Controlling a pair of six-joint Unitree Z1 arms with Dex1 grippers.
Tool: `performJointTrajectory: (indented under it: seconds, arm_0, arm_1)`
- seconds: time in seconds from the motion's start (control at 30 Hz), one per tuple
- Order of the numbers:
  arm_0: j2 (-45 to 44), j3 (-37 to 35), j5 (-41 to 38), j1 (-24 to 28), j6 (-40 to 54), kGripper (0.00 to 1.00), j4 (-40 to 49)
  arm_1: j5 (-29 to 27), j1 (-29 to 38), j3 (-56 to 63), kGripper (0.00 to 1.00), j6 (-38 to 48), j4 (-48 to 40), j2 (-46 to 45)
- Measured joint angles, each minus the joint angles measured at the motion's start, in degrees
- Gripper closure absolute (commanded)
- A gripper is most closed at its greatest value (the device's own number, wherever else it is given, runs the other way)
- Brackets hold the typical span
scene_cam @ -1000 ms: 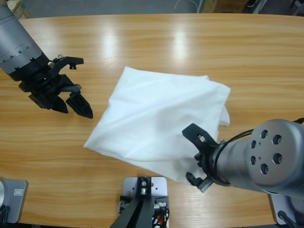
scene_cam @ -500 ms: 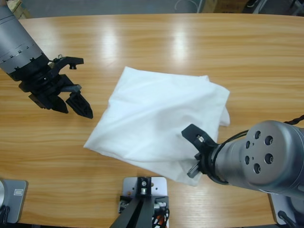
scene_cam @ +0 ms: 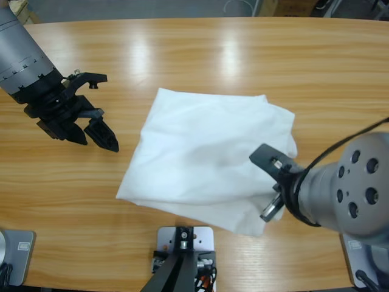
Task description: Fold clothes
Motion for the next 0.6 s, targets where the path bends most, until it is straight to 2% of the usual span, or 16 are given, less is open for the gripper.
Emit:
performJointTrajectory:
  seconds: [0.33, 0.47, 0.6]
  arm_0:
    - [0.01, 0.00, 0.00, 0.03, 0.23, 0.000, 0.00]
    - [0.11, 0.00, 0.00, 0.03, 0.26, 0.000, 0.00]
    - [0.29, 0.00, 0.00, 0.03, 0.31, 0.000, 0.00]
  arm_1:
    - [-6.83, 0.04, -8.16, 1.000, -2.98, 7.95, 3.09]
    - [-6.21, 0.45, -8.19, 1.000, -1.94, 7.87, 4.06]
    - [-3.02, 2.08, -8.04, 1.000, -0.02, 5.92, 4.18]
